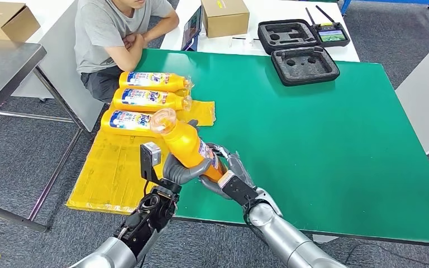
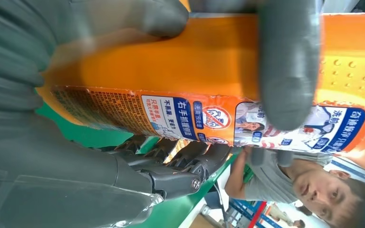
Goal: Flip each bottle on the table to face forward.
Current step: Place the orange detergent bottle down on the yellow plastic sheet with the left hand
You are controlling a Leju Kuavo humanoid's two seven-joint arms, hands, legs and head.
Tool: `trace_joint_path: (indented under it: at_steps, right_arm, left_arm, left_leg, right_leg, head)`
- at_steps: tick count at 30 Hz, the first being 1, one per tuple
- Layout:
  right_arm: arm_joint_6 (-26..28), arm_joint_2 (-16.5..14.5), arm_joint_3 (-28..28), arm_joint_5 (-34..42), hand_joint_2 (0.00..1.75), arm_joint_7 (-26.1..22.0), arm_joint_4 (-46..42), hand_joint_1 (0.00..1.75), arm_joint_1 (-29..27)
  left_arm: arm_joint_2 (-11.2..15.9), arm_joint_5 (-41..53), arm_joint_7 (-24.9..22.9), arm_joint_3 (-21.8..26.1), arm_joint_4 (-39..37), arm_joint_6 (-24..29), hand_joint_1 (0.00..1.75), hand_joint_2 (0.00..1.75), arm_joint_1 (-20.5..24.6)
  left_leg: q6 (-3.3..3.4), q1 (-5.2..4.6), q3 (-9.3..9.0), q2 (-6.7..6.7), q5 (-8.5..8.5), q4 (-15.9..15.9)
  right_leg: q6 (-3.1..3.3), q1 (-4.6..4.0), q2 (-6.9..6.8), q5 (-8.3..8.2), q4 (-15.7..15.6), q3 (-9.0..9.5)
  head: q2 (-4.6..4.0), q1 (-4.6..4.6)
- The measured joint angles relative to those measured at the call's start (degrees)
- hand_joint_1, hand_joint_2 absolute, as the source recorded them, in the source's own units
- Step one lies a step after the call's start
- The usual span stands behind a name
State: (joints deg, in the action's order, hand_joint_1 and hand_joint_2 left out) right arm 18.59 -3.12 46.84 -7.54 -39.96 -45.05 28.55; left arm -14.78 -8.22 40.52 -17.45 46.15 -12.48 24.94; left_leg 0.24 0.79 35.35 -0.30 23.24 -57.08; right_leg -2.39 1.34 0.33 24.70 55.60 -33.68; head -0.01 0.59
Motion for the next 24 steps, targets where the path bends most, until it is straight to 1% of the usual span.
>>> trace_joint_path:
  at_steps: [1,4,5,9,10,11,12,14,15,16,24]
  right_arm:
    - [0.02,0.05,0.0,0.03,1.75,0.01,0.0,1.75,-0.07]
    - [0.08,0.25,0.0,0.06,1.75,0.02,0.0,1.75,-0.28]
    - [0.09,0.3,0.0,0.06,1.75,0.02,0.0,1.74,-0.31]
    - [0.21,0.4,0.0,0.05,1.75,0.01,0.0,1.68,-0.37]
    - [0.25,0.42,0.0,0.04,1.75,0.01,0.0,1.63,-0.38]
    - [0.29,0.45,0.0,0.02,1.75,0.01,0.0,1.49,-0.4]
    - [0.33,0.49,0.0,-0.01,1.75,0.0,0.0,1.23,-0.43]
    - [0.38,0.53,0.0,-0.03,1.75,-0.01,0.0,0.45,-0.48]
    - [0.38,0.55,0.0,-0.05,1.75,-0.02,0.01,0.17,-0.51]
    - [0.38,0.55,0.0,-0.1,1.75,-0.02,0.01,0.01,-0.55]
    - [0.86,0.58,-0.14,-0.46,1.75,-0.02,0.03,0.0,-0.86]
  left_arm:
    - [0.05,0.09,0.0,0.17,0.22,-0.15,0.06,1.75,-0.05]
    - [0.15,0.39,0.0,0.5,0.57,-1.14,1.34,1.75,-0.09]
    - [0.16,0.43,0.0,0.6,0.61,-1.59,1.71,1.75,-0.1]
    - [0.15,0.81,-0.02,0.78,0.98,-2.84,1.75,1.75,-0.31]
    - [0.14,0.96,-0.02,0.79,1.14,-3.04,1.75,1.75,-0.42]
    - [0.13,1.06,-0.02,0.79,1.29,-3.27,1.75,1.75,-0.52]
    - [0.12,1.19,-0.03,0.79,1.45,-3.45,1.75,1.75,-0.63]
    - [0.1,1.44,-0.03,0.8,1.75,-3.74,1.75,1.75,-0.82]
    - [0.09,1.56,-0.04,0.8,1.86,-3.83,1.75,1.75,-0.87]
    - [0.09,1.64,-0.03,0.81,1.97,-3.91,1.75,1.75,-0.91]
    - [0.01,2.13,-0.04,0.82,2.38,-4.3,1.75,1.75,-1.01]
  left_leg:
    - [0.0,0.0,0.0,0.0,0.0,0.0]
    - [0.0,0.0,0.0,0.0,0.0,0.0]
    - [0.0,0.0,0.0,0.0,0.0,0.0]
    - [0.0,0.0,0.0,0.0,0.0,0.0]
    - [0.0,0.0,0.0,0.0,0.0,0.0]
    - [0.0,0.0,0.0,0.0,0.0,0.0]
    - [0.0,0.0,0.0,0.0,0.0,0.0]
    - [0.0,0.0,0.0,0.01,0.0,0.0]
    - [0.0,0.0,0.0,0.01,0.0,0.0]
    - [0.0,0.0,0.0,0.01,0.0,0.0]
    - [0.0,0.0,0.0,0.01,0.0,0.0]
  right_leg:
    - [0.0,0.0,0.0,0.0,0.0,0.0]
    - [0.0,0.0,0.0,0.0,0.0,0.0]
    - [0.0,0.0,0.0,0.0,0.0,0.0]
    - [0.0,0.0,0.0,0.0,0.0,-0.01]
    - [0.0,0.0,0.0,0.0,0.0,-0.01]
    - [0.0,0.0,0.0,0.0,0.0,-0.01]
    - [0.0,0.0,0.0,0.0,0.0,-0.01]
    - [0.0,0.0,0.0,0.0,0.0,-0.02]
    - [0.0,0.0,0.01,0.0,0.0,-0.02]
    - [0.0,0.0,0.01,0.0,0.0,-0.02]
    - [0.0,0.0,0.01,0.0,0.0,-0.02]
  head:
    - [0.01,0.01]
    - [0.01,0.01]
    - [0.01,0.0]
    - [0.0,0.0]
    - [0.0,0.01]
    - [0.0,0.01]
    - [0.01,0.01]
    - [0.01,0.01]
    - [0.01,0.01]
    - [0.01,0.01]
    - [0.01,0.01]
